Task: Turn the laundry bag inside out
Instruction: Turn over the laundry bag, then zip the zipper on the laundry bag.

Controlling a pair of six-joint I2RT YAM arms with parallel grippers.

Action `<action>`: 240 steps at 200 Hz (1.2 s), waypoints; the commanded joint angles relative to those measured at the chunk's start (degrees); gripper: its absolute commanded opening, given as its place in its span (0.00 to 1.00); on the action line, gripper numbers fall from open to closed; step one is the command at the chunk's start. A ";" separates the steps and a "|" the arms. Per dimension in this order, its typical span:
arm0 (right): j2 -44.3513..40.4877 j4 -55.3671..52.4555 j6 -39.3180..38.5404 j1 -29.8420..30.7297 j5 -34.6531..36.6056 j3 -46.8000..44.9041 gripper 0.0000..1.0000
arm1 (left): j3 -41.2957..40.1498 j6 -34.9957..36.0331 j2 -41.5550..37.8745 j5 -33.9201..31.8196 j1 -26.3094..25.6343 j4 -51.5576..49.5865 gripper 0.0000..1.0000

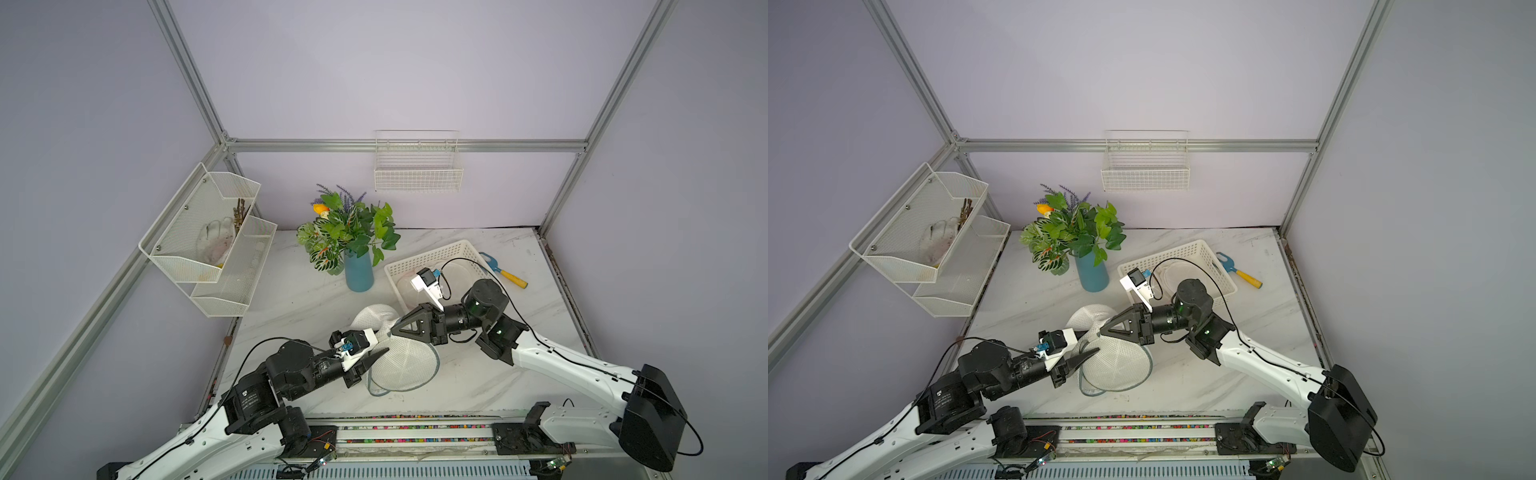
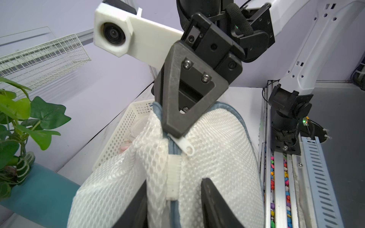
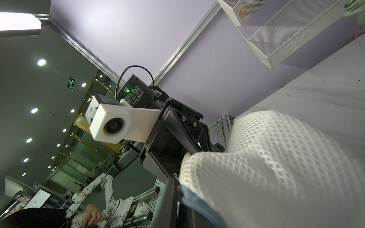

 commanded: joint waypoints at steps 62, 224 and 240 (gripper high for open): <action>0.48 1.49 -0.90 0.71 1.79 1.36 0.00 | 0.07 -3.69 0.10 3.51 0.38 6.02 0.23; -20.84 -43.32 -52.09 9.82 53.29 -1.90 0.59 | 10.01 -17.90 20.62 -10.17 0.42 4.72 0.00; -22.45 -36.70 -55.29 11.41 57.39 -6.25 0.55 | 10.20 -18.62 21.64 -9.01 0.38 5.30 0.00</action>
